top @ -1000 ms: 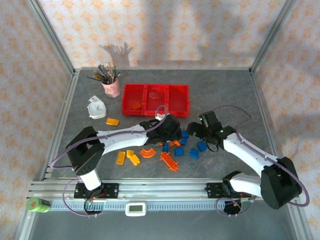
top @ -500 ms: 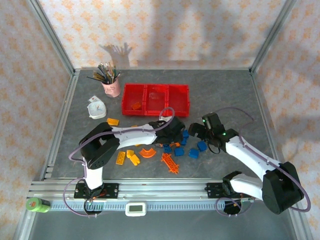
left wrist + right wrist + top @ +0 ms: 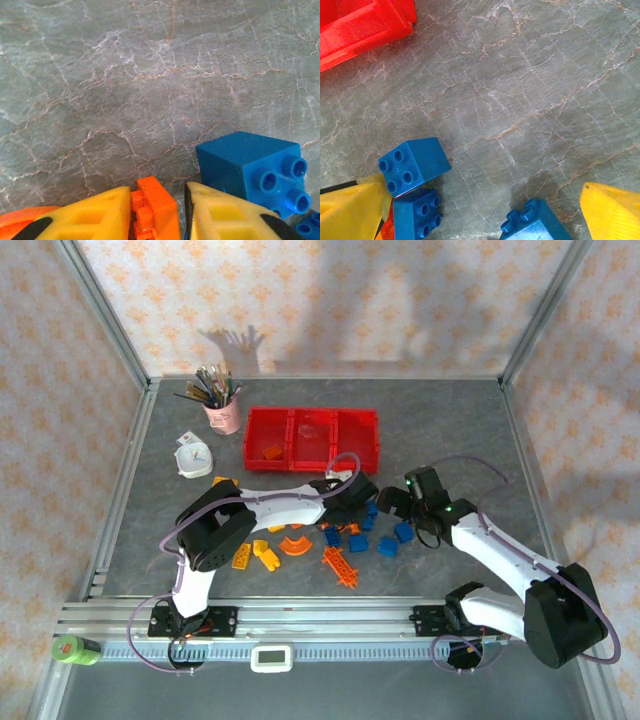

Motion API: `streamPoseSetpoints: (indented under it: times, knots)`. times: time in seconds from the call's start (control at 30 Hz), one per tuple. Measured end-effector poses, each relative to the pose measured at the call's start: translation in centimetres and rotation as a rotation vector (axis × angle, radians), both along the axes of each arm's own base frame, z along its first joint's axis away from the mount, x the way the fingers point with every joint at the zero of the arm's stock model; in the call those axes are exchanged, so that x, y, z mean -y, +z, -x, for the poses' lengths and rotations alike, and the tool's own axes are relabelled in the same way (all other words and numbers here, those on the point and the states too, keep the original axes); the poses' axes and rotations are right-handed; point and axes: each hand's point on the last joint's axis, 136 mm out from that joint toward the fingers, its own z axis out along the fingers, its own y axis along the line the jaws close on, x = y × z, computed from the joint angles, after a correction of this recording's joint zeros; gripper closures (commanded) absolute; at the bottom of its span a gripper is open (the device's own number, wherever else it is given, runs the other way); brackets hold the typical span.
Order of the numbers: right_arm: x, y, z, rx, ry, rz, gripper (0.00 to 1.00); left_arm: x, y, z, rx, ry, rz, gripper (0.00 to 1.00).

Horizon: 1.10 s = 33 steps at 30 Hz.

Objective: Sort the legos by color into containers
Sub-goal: Pick up the lego from the center of the table, then place the lego in the container.

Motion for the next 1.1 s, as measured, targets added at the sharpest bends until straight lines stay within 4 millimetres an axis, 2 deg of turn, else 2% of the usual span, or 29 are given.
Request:
streamPoseSetpoints:
  times: [0.3, 0.5, 0.6, 0.7, 0.8, 0.9, 1.0, 1.1]
  knots:
    - [-0.1, 0.0, 0.0, 0.0, 0.008, 0.001, 0.0, -0.2, 0.0, -0.2, 0.009, -0.014, -0.027, 0.91]
    - [-0.4, 0.4, 0.0, 0.009, 0.037, -0.002, 0.0, -0.5, 0.2, -0.3, 0.02, -0.014, -0.044, 0.97]
    - [-0.9, 1.3, -0.3, 0.029, 0.064, -0.018, 0.0, -0.8, 1.9, -0.6, 0.052, -0.006, -0.037, 0.98]
    - [-1.7, 2.7, -0.9, 0.054, 0.09, -0.043, 0.0, -1.8, 5.8, -1.4, 0.118, 0.021, 0.01, 0.98]
    - [-2.8, 3.9, -1.3, 0.076, 0.12, -0.07, 0.0, -4.2, 10.5, -2.9, 0.209, 0.076, 0.058, 0.98]
    - [-5.1, 4.8, -1.6, 0.092, 0.178, -0.089, 0.0, -8.6, 14.5, -5.3, 0.309, 0.17, 0.061, 0.98]
    - [-7.7, 5.6, -2.0, 0.115, 0.235, -0.113, 0.0, -14.0, 16.5, -7.9, 0.383, 0.278, 0.005, 0.98]
    - [-10.0, 6.3, -2.8, 0.139, 0.267, -0.144, 0.0, -19.3, 16.8, -10.2, 0.419, 0.366, -0.096, 0.98]
